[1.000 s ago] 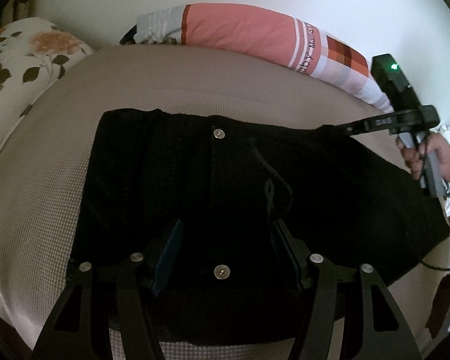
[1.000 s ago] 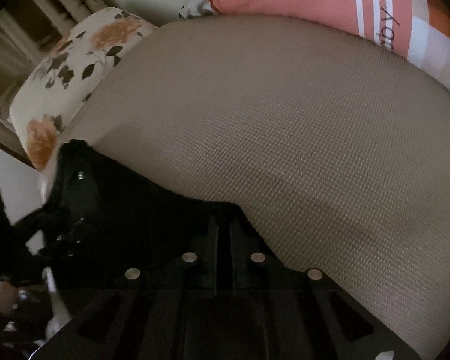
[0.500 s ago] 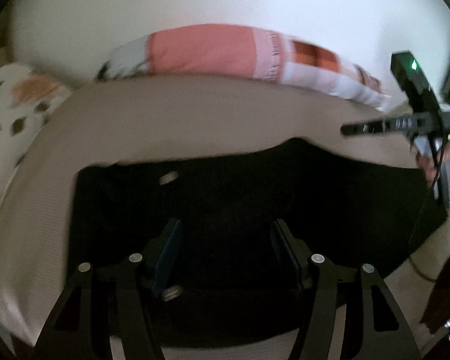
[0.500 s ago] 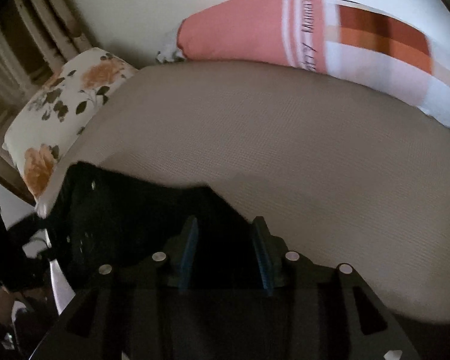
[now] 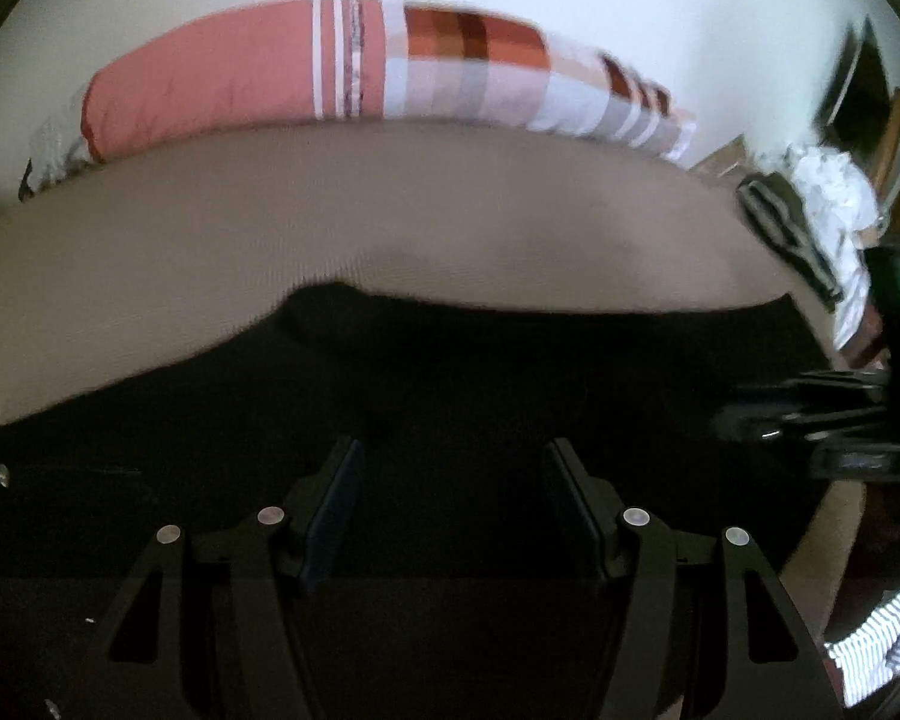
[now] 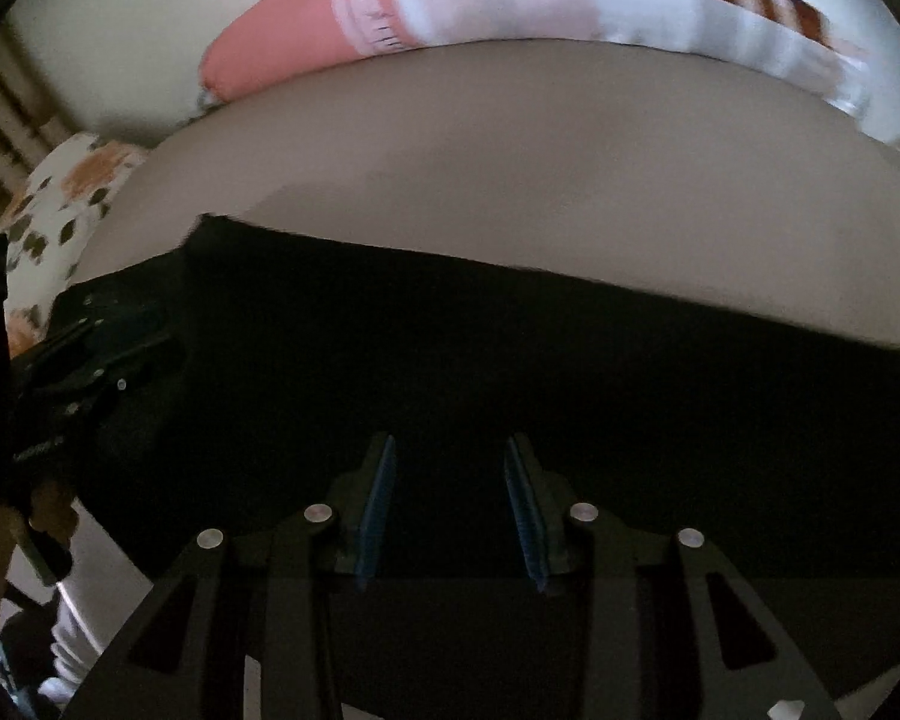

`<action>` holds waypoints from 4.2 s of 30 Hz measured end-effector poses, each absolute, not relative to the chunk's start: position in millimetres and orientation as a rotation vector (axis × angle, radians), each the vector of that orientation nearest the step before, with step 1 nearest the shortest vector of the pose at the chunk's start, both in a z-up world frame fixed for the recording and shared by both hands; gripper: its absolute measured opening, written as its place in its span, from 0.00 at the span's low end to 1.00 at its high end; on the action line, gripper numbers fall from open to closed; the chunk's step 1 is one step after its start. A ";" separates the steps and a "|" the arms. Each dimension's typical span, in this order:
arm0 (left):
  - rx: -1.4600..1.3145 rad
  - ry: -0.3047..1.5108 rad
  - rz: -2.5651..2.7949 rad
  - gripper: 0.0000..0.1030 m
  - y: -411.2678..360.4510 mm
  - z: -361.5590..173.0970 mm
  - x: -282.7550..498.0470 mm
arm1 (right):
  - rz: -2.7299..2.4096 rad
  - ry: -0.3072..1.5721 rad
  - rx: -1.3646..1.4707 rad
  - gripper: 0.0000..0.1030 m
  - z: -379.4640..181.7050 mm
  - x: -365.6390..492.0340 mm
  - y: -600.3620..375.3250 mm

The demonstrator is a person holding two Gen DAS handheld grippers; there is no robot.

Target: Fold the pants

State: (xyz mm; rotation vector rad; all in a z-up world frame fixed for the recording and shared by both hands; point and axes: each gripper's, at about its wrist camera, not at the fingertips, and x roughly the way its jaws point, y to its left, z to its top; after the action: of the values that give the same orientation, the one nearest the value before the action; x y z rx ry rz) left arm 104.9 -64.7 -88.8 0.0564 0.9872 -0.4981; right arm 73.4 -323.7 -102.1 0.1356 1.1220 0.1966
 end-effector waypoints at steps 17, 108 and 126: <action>0.096 1.031 -0.350 0.61 -27.7 -94.3 64.3 | -0.131 1.078 0.379 0.35 -95.4 4.5 -547.5; -0.358 0.974 -0.479 0.73 65.7 -25.7 41.6 | 0.464 1.114 0.325 0.39 -52.3 106.3 -196.7; -0.585 1.353 -0.589 0.55 34.7 -92.6 96.2 | 0.144 0.883 0.675 0.45 -51.7 28.2 -297.5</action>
State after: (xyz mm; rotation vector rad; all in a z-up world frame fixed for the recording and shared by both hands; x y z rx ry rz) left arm 96.2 34.7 -92.6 -0.5853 1.3533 -0.5891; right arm 28.2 -297.5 -51.7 0.6749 0.8829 0.1437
